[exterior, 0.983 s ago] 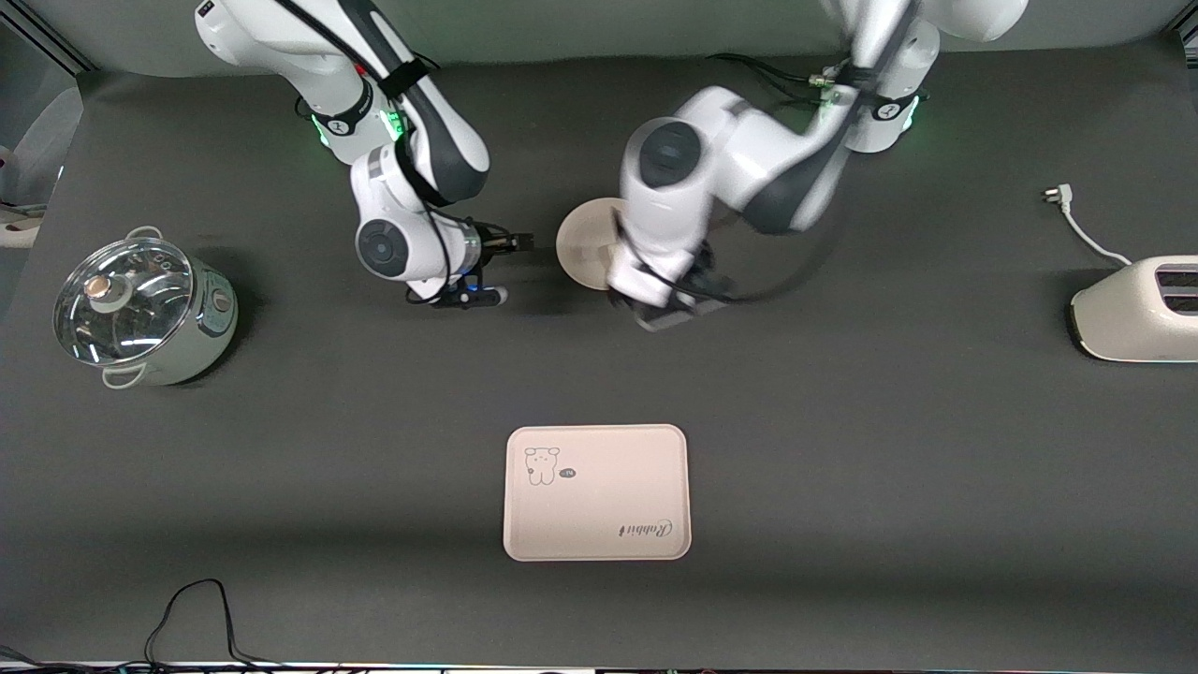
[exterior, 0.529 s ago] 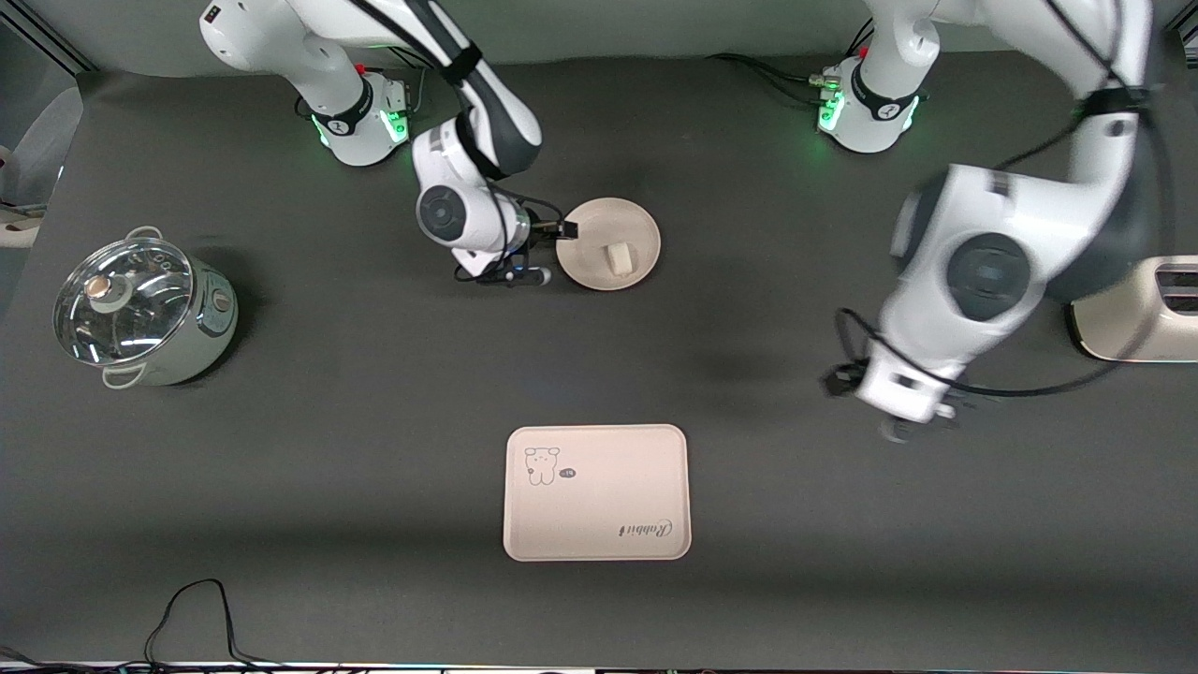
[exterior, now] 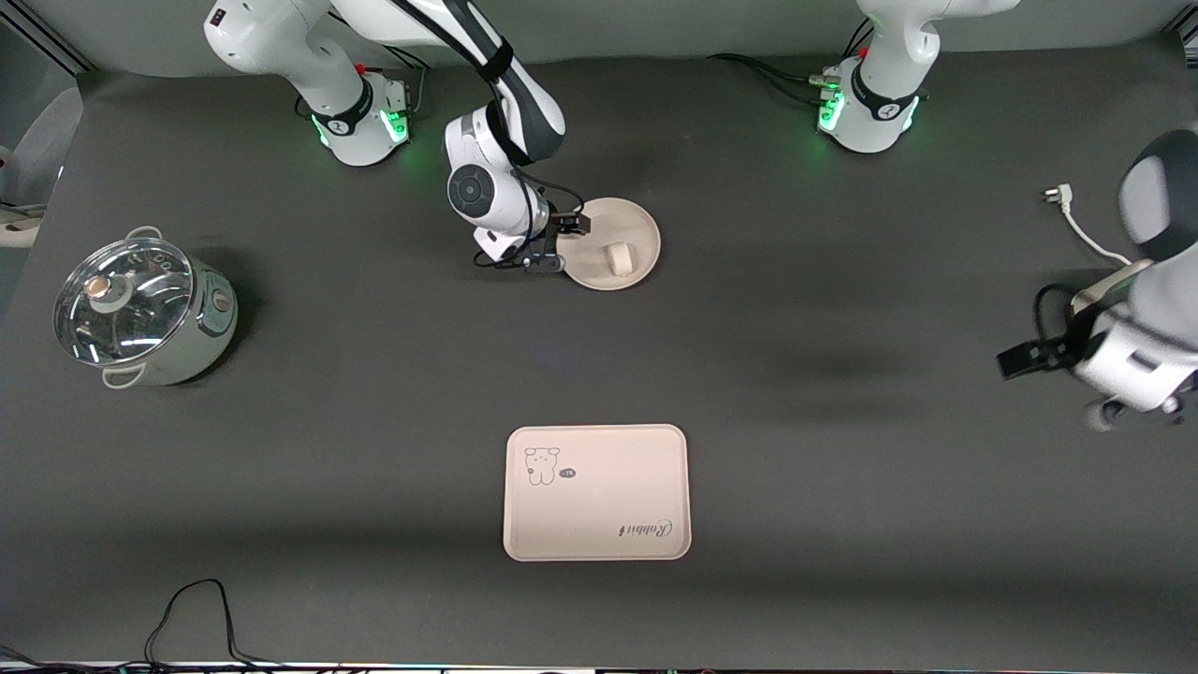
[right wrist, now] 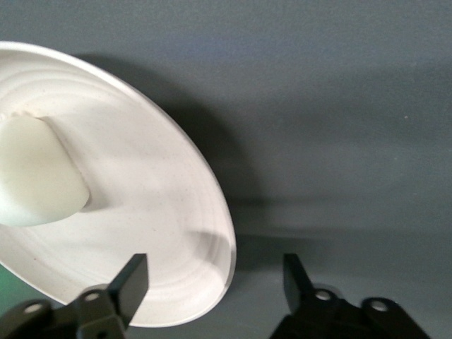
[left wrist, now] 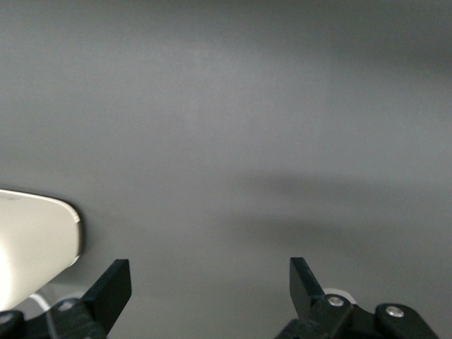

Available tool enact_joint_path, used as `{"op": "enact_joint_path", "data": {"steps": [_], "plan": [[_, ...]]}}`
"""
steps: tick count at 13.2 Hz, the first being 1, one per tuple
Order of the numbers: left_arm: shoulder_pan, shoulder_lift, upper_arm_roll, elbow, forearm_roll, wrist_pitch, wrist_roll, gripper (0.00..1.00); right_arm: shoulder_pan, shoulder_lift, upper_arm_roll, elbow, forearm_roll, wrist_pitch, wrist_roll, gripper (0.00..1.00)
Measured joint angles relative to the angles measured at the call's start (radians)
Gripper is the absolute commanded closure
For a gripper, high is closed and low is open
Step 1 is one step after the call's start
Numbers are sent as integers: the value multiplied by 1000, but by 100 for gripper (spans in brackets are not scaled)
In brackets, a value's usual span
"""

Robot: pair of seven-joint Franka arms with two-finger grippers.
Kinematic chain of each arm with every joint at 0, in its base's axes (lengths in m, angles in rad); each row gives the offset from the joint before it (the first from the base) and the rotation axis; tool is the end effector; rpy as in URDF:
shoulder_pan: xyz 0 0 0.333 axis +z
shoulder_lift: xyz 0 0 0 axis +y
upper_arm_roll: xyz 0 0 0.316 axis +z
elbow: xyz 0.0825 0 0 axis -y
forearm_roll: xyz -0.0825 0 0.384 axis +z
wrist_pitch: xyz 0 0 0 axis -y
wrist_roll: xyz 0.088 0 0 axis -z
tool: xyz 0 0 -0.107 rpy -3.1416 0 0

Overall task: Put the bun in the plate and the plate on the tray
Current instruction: 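Grasp the plate rim with the right gripper while the left gripper withdraws, then lift the plate with the right gripper and carry it toward the tray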

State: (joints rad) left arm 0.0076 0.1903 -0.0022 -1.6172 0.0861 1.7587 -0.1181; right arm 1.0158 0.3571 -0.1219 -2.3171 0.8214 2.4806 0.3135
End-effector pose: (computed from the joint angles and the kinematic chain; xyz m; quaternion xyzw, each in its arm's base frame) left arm 0.6161 0.0110 0.5070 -0.9974 -0.0526 0.0220 0.0432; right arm 0.3174 0.3858 0.1736 -0.9759 0.0586 0.1769 0.1138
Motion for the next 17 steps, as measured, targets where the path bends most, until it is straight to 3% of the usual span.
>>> {"op": "enact_joint_path", "data": {"steps": [2,3,4,5,12,14,17], "plan": [[15,-76,0,-28,-7,-31,43,0,0,17,-1,-3,6,34,1,46],[21,-103,-1,-43,-15,-32,48,0,0,28,-1,-3,27,46,1,63],[25,-120,-1,-52,-26,-31,53,0,1,35,-1,-3,48,54,0,88],[27,-127,-1,-54,-33,-29,66,0,1,37,-2,-2,56,54,0,100],[82,-128,-2,-67,-43,-17,209,0,0,22,-23,11,70,56,1,100],[83,-135,-2,-67,-73,-17,209,0,0,7,-62,21,70,44,1,100],[84,-155,-5,-70,-88,-18,209,0,0,-55,-171,57,65,-112,1,100]]}}
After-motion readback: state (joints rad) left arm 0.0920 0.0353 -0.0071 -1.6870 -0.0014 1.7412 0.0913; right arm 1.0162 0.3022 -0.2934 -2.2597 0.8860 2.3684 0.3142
